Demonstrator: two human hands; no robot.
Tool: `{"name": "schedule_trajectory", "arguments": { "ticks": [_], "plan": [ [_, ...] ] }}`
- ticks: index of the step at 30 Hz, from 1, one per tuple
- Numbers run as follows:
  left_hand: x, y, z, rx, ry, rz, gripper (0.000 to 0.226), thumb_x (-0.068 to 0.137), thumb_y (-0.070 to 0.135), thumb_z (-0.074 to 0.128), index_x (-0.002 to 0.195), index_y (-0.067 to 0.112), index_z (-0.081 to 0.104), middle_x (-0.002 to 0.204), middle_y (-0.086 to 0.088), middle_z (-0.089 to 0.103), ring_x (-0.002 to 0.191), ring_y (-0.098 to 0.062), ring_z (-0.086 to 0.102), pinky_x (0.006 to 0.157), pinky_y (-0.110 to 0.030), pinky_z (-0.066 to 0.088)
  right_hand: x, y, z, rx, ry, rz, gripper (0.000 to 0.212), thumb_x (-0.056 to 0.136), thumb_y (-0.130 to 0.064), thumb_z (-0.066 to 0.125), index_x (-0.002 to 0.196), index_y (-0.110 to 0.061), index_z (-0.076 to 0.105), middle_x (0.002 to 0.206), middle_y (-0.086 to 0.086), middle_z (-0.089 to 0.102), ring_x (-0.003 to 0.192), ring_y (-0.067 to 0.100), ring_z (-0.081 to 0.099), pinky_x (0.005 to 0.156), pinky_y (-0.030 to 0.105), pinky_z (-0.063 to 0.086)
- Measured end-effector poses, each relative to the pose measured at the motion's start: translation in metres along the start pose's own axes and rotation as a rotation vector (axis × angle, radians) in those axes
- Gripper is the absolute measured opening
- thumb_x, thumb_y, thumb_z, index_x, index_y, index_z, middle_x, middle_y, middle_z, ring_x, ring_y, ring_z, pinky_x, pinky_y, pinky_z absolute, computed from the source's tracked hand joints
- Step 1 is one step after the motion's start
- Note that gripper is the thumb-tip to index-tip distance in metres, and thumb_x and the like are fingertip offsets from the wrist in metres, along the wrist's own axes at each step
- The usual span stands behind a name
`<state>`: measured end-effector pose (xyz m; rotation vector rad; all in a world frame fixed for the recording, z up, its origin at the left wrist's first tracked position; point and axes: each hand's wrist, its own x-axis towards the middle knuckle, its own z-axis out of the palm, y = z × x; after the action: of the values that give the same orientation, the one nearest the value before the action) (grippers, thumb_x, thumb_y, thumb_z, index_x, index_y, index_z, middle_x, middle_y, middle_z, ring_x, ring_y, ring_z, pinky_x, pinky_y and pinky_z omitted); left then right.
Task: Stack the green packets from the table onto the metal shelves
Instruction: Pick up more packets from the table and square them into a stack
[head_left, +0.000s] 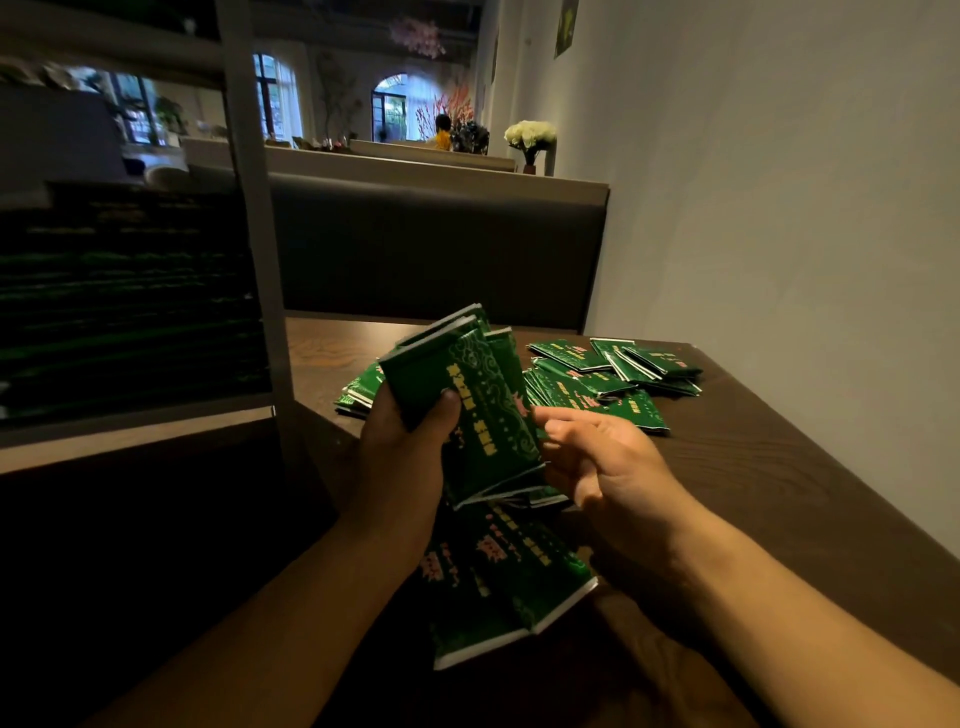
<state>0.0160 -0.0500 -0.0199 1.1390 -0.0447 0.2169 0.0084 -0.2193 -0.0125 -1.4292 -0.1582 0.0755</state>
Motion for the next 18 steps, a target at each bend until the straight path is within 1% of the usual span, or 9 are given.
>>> {"name": "schedule_trajectory", "arguments": {
  "ticks": [1,3,5,7,8,11,14,15,18],
  "plan": [
    [-0.002,0.000,0.000,0.047,-0.015,0.043,0.030,0.093,0.011,0.057,0.111,0.034,0.058,0.107,0.008,0.069,0.101,-0.013,0.067,0.086,-0.042,0.055,0.000,0.002,0.001,-0.068,-0.011,-0.020,0.020,0.097,-0.005,0.047,0.097,-0.009,0.067,0.085,0.003,0.074,0.079,0.011,0.069,0.064,0.018,0.052],
    [-0.006,0.000,0.001,0.181,-0.079,0.150,0.033,0.092,0.012,0.058,0.109,0.040,0.053,0.105,0.015,0.068,0.099,-0.002,0.065,0.084,-0.033,0.054,-0.001,0.006,0.001,-0.233,-0.004,-0.109,0.009,0.094,-0.016,0.056,0.101,-0.018,0.061,0.096,0.002,0.069,0.091,0.015,0.066,0.075,0.024,0.052],
    [-0.011,0.000,0.002,0.286,-0.155,0.211,0.035,0.091,0.014,0.058,0.109,0.043,0.048,0.105,0.021,0.065,0.099,0.008,0.060,0.082,-0.020,0.049,-0.003,0.008,0.000,-0.279,-0.013,-0.176,0.031,0.085,-0.025,0.061,0.114,-0.030,0.050,0.112,0.004,0.062,0.105,0.017,0.063,0.088,0.031,0.052],
    [-0.015,-0.001,0.003,0.332,-0.205,0.235,0.039,0.091,0.013,0.058,0.109,0.045,0.046,0.106,0.023,0.063,0.101,0.012,0.057,0.079,-0.011,0.047,-0.006,0.006,0.002,-0.339,-0.059,-0.227,0.051,0.082,-0.030,0.058,0.128,-0.038,0.036,0.122,-0.003,0.059,0.113,0.001,0.059,0.091,0.024,0.051],
    [-0.016,-0.003,0.003,0.337,-0.219,0.244,0.042,0.091,0.009,0.058,0.109,0.045,0.045,0.106,0.022,0.063,0.101,0.011,0.058,0.078,-0.010,0.048,-0.008,0.005,0.003,-0.405,-0.071,-0.246,0.055,0.082,-0.034,0.057,0.131,-0.042,0.034,0.124,-0.009,0.059,0.114,-0.004,0.056,0.091,0.021,0.050],
    [-0.018,-0.005,0.003,0.316,-0.237,0.240,0.058,0.089,-0.003,0.057,0.114,0.046,0.038,0.112,0.013,0.061,0.103,0.003,0.061,0.082,-0.019,0.053,-0.009,0.006,0.010,-0.483,-0.106,-0.263,0.042,0.086,-0.039,0.054,0.125,-0.046,0.039,0.118,-0.024,0.062,0.111,-0.007,0.057,0.090,0.016,0.048],
    [-0.019,-0.009,0.004,0.287,-0.256,0.206,0.077,0.087,-0.008,0.056,0.128,0.048,0.022,0.116,0.013,0.061,0.103,0.000,0.062,0.086,-0.021,0.053,-0.008,0.009,0.014,-0.559,-0.107,-0.267,0.041,0.089,-0.036,0.052,0.127,-0.046,0.040,0.124,-0.013,0.058,0.115,-0.001,0.056,0.100,0.029,0.045],
    [-0.018,-0.010,0.005,0.285,-0.250,0.186,0.079,0.087,-0.009,0.056,0.129,0.047,0.020,0.114,0.015,0.061,0.100,0.003,0.063,0.083,-0.018,0.052,-0.007,0.010,0.015,-0.583,-0.130,-0.259,0.040,0.089,-0.036,0.052,0.124,-0.048,0.038,0.126,-0.009,0.055,0.113,-0.002,0.055,0.098,0.029,0.045],
    [-0.016,-0.015,0.004,0.318,-0.232,0.128,0.065,0.085,-0.006,0.060,0.118,0.046,0.039,0.100,0.020,0.065,0.092,0.010,0.062,0.071,-0.010,0.049,-0.008,0.011,0.017,-0.619,-0.154,-0.240,0.040,0.087,-0.029,0.050,0.123,-0.040,0.034,0.123,-0.002,0.054,0.104,-0.006,0.057,0.091,0.022,0.048]
  ]
}}
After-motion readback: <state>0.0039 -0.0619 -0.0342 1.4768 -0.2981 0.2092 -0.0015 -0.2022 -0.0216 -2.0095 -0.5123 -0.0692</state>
